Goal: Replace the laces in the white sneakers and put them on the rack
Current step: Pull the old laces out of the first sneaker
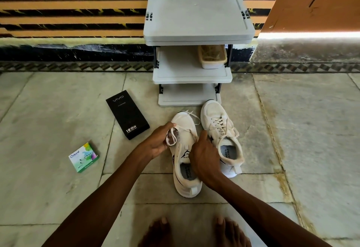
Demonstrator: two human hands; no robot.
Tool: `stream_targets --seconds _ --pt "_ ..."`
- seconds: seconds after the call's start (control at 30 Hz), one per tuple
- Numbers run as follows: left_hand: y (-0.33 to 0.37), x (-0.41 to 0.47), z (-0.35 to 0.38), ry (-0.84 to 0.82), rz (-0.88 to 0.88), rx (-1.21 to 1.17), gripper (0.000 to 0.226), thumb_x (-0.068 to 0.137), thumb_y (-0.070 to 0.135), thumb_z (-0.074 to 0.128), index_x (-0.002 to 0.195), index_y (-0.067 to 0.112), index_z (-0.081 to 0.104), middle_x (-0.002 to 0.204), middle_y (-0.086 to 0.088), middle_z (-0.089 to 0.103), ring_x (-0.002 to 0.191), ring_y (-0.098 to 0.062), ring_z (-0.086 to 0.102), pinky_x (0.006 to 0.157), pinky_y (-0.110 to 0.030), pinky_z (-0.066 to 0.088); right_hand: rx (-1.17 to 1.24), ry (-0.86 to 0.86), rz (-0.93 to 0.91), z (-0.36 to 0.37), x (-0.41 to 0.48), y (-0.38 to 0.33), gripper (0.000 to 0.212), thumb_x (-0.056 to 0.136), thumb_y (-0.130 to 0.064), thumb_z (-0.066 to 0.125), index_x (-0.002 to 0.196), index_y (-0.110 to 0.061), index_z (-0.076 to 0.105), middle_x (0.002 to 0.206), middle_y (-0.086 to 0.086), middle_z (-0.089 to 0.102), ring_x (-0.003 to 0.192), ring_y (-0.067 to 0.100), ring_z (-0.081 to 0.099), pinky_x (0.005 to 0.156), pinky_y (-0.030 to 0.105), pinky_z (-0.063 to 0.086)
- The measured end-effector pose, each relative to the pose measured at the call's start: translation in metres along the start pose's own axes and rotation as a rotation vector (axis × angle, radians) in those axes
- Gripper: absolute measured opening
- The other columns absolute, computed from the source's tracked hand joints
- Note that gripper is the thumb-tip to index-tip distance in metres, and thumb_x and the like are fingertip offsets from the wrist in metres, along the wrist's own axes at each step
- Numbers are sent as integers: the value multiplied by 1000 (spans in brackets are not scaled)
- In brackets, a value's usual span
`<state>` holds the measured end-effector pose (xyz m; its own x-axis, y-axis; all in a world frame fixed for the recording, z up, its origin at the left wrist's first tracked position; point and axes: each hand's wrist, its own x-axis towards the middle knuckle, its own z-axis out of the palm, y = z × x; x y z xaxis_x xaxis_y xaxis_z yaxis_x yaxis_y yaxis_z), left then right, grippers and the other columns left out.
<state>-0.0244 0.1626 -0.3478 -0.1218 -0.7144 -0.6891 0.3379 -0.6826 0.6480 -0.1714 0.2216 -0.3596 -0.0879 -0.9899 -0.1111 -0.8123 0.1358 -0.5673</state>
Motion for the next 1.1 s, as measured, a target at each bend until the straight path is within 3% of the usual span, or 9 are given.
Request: stream_targets --seconds 0.2,0.4,0.5,0.6,0.67,0.8,0.93,1.0,1.1 --pt "12 -5 -6 -42 24 -213 25 96 18 47 71 15 50 54 4 48 45 -6 46 45 -19 41 -8 -4 19 -2 0 -1 22 93 -15 48 111 -14 37 97 7 65 80 23 65 63 36 54" --pt "36 -30 1 -80 233 1105 27 96 26 51 73 13 56 66 -2 49 63 -12 46 64 -28 35 -209 -267 -35 -37 8 -7 43 93 -46 54 122 -16 44 109 4 65 94 25 64 75 37 52" --pt "51 -49 4 -186 330 1380 34 94 32 53 83 0 60 79 -15 58 69 -23 52 64 -32 38 -139 -219 -128 -66 23 -9 50 86 -48 65 123 -20 47 112 1 63 99 23 62 75 33 47" --pt "66 -72 19 -336 439 1472 25 95 29 56 89 8 67 90 -10 65 81 -20 61 71 -34 48 -82 -181 -319 -78 41 -14 67 84 -35 71 140 -26 36 103 0 66 95 22 64 72 33 49" --pt "79 -87 35 -408 562 1486 18 95 24 56 83 14 64 85 -2 60 78 -12 55 69 -26 43 -18 -247 -417 -75 54 -17 69 82 -30 73 141 -27 39 103 3 69 93 23 66 74 37 53" --pt "106 -110 52 -421 773 1477 22 99 30 52 78 24 55 84 6 48 79 -6 44 68 -22 34 68 -205 -614 -68 69 -22 18 84 -14 69 102 -10 66 94 9 67 81 25 65 67 35 51" --pt "120 -103 44 -96 964 1290 24 98 37 51 89 18 62 89 6 53 81 -2 50 67 -15 36 272 -126 -555 -90 67 -35 3 90 -10 66 88 -9 68 81 -1 68 68 9 62 64 27 51" --pt "116 -91 45 50 930 1140 24 100 34 50 91 17 63 93 4 61 77 3 53 65 -10 37 395 -145 -519 -105 60 -42 4 91 -10 66 91 -10 71 80 -1 70 66 8 66 64 23 54" --pt "95 -75 61 -37 673 532 22 102 26 47 96 14 65 98 1 70 85 -1 63 77 -16 50 487 -106 -522 -123 48 -52 5 89 -11 70 93 -13 72 79 -6 71 69 8 68 67 20 54"
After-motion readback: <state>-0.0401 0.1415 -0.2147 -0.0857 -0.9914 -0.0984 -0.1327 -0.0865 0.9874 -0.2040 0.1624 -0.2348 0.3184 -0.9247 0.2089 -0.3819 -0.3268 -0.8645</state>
